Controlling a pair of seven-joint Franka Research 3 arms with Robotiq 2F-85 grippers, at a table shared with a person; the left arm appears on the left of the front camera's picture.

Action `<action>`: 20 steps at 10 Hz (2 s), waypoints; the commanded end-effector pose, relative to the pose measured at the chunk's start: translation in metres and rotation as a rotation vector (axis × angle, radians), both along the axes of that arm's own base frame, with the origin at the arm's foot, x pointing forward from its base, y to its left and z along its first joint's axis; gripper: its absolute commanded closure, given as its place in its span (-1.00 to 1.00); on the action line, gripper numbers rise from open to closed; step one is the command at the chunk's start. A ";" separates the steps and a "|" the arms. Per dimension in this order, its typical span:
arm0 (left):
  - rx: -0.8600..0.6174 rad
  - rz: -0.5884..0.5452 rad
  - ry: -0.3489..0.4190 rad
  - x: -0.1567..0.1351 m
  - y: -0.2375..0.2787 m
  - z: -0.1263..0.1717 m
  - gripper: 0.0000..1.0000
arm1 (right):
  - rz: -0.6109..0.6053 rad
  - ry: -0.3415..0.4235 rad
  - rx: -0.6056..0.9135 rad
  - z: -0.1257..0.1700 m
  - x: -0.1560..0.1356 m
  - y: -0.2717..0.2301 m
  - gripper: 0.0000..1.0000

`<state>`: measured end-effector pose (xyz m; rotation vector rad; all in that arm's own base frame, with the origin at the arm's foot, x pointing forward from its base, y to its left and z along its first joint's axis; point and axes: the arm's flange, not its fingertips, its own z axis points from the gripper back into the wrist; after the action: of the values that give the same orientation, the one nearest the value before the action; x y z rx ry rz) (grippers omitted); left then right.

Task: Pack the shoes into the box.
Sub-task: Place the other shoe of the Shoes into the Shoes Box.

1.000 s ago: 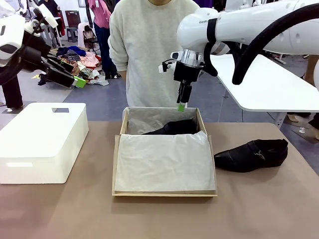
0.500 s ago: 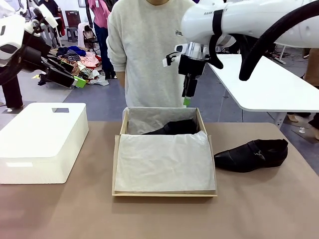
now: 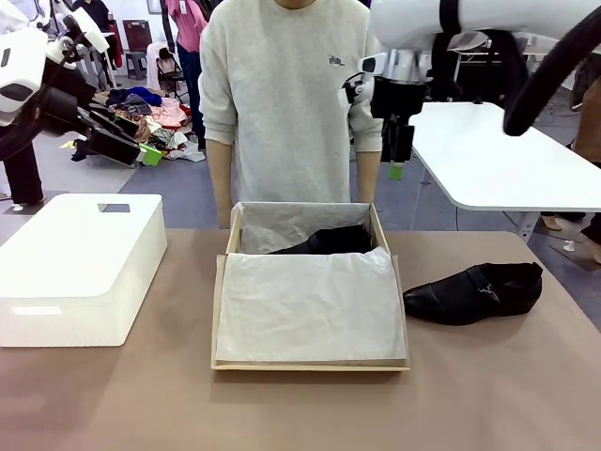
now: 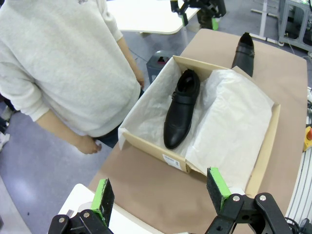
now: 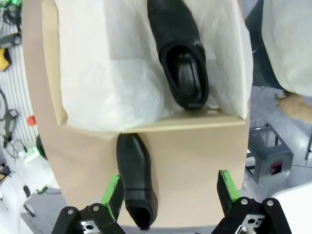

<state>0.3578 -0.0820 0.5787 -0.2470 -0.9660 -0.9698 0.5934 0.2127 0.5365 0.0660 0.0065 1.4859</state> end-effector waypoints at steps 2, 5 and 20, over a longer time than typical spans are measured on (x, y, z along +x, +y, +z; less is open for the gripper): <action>-0.007 -0.004 0.001 0.000 0.000 0.000 -1.00 | 0.030 -0.065 -0.036 0.000 -0.025 -0.046 -1.00; -0.007 -0.004 0.001 0.000 0.000 0.000 -1.00 | -0.052 -0.091 -0.027 0.000 -0.041 -0.085 -1.00; -0.007 -0.004 0.001 0.000 0.000 0.000 -1.00 | -0.145 -0.057 -0.034 -0.039 -0.062 -0.135 -1.00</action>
<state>0.3578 -0.0821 0.5788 -0.2469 -0.9660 -0.9699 0.5312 0.0775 0.4938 0.0102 -0.0205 1.3367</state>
